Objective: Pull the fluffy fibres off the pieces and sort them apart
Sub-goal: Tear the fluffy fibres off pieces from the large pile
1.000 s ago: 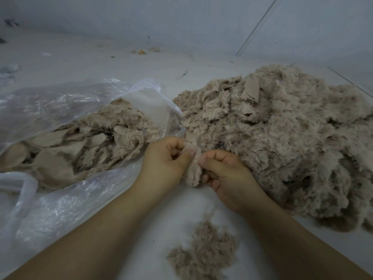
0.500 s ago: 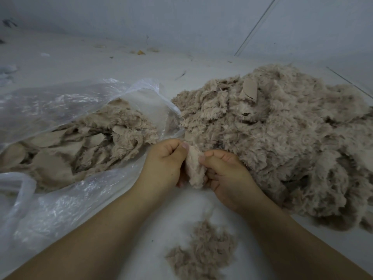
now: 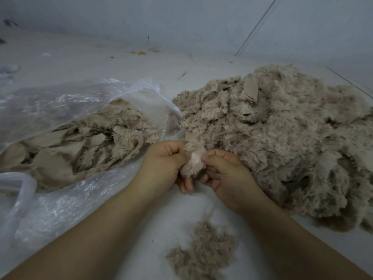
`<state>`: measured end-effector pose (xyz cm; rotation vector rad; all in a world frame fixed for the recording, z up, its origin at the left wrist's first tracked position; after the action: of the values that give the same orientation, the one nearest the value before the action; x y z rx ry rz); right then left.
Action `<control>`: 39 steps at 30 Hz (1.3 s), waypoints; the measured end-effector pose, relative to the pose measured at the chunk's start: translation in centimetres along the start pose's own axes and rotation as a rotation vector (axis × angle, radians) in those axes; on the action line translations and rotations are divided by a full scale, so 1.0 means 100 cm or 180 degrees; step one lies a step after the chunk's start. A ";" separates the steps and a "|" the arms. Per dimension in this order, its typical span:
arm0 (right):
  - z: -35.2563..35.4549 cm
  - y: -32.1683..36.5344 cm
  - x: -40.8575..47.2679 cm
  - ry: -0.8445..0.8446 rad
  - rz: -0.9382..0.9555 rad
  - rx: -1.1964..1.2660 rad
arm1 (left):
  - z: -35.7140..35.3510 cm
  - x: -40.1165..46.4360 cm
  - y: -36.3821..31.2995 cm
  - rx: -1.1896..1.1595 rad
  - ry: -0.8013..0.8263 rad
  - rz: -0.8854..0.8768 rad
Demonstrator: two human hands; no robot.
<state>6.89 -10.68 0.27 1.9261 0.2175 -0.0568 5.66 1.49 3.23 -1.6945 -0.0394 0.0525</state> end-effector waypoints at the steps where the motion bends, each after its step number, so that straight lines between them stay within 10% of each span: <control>1: -0.001 0.001 -0.001 0.0036 0.0037 -0.0021 | -0.001 -0.001 0.000 -0.0009 0.0013 -0.0021; 11: -0.005 -0.001 -0.003 0.0224 -0.0012 -0.0246 | 0.007 -0.002 -0.012 0.0440 -0.0369 -0.0551; 22: -0.007 0.001 -0.004 0.0272 0.0034 -0.0264 | 0.001 0.000 0.000 -0.0273 0.0100 0.0078; 34: 0.000 0.001 -0.003 -0.0303 -0.0134 0.0123 | -0.008 -0.010 0.005 0.0687 0.0945 0.0231; 39: -0.001 -0.001 0.000 -0.0303 -0.0337 0.0474 | 0.035 0.005 -0.032 -0.0726 -0.0627 -0.0681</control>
<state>6.84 -10.56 0.24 2.0532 0.2572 -0.2405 6.02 5.38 5.97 -1.8985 -0.3862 0.0562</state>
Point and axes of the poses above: each hand's wrist, its own x-axis towards the middle knuckle, its own z-axis out of the back of the hand, y = z × x, the point moved 8 cm from there along x, towards the middle knuckle, and after that the axes turned 10 degrees about -y, right-handed, at the moved point
